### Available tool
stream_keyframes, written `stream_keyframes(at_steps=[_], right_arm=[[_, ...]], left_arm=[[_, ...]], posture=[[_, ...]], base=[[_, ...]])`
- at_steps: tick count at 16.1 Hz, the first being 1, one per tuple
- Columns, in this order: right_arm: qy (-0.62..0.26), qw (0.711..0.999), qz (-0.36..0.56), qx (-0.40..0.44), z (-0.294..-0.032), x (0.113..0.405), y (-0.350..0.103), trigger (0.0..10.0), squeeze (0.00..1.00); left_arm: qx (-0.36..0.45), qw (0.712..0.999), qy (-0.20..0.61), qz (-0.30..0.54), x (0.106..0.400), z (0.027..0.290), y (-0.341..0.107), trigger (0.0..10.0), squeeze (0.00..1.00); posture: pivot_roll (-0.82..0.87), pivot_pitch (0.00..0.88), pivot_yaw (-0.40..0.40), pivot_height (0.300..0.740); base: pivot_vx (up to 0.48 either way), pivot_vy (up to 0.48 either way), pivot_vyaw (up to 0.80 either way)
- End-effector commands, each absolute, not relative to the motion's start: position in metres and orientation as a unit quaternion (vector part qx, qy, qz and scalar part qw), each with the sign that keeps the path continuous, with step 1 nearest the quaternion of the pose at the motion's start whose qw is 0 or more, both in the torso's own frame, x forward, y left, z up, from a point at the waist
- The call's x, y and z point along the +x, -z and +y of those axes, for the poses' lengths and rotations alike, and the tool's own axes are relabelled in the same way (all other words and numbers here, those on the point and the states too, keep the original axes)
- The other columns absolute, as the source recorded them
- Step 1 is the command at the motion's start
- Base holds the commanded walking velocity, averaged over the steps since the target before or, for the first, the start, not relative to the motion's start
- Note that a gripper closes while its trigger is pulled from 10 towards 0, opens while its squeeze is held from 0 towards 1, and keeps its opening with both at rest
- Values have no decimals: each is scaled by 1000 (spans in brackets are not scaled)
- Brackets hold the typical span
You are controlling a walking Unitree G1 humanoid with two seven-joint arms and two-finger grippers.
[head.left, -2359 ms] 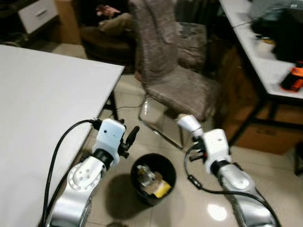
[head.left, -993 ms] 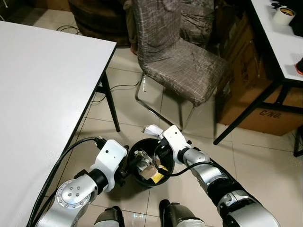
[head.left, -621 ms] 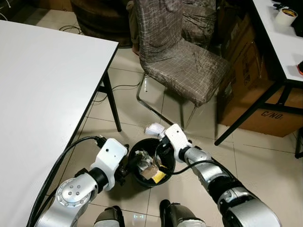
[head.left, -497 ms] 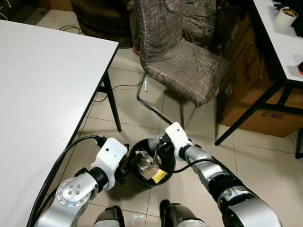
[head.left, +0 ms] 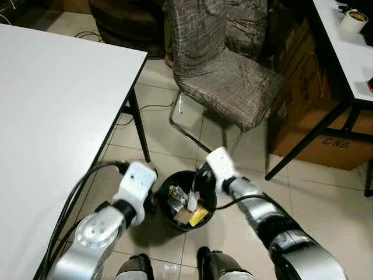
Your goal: Picking trash to rubbish bin
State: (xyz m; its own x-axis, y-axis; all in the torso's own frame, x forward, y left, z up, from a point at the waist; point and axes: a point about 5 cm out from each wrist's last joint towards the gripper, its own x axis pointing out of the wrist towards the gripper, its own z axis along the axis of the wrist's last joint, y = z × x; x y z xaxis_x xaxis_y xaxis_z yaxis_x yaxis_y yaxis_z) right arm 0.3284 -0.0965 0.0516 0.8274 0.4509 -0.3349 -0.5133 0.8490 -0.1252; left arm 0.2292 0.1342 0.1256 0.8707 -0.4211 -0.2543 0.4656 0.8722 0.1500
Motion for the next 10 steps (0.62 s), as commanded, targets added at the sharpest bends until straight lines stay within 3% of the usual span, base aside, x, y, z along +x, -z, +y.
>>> stream_keyframes(at_steps=[1,4,10], right_arm=[[-220,962,138,-84,-110,323,-54,10000,0],[-168,977,92,-90,-128,300,-80,10000,0],[-139,990,-13,-30,-125,270,-151,10000,0]], left_arm=[[103,969,200,104,233,139,-124,10000,0],[100,977,171,77,239,142,-134,10000,0],[94,981,167,-13,242,132,-185,10000,0]], posture=[[-39,150,-47,740],[-46,126,-33,740],[-30,93,-36,740]], base=[[0,0,0],[0,0,0],[0,0,0]])
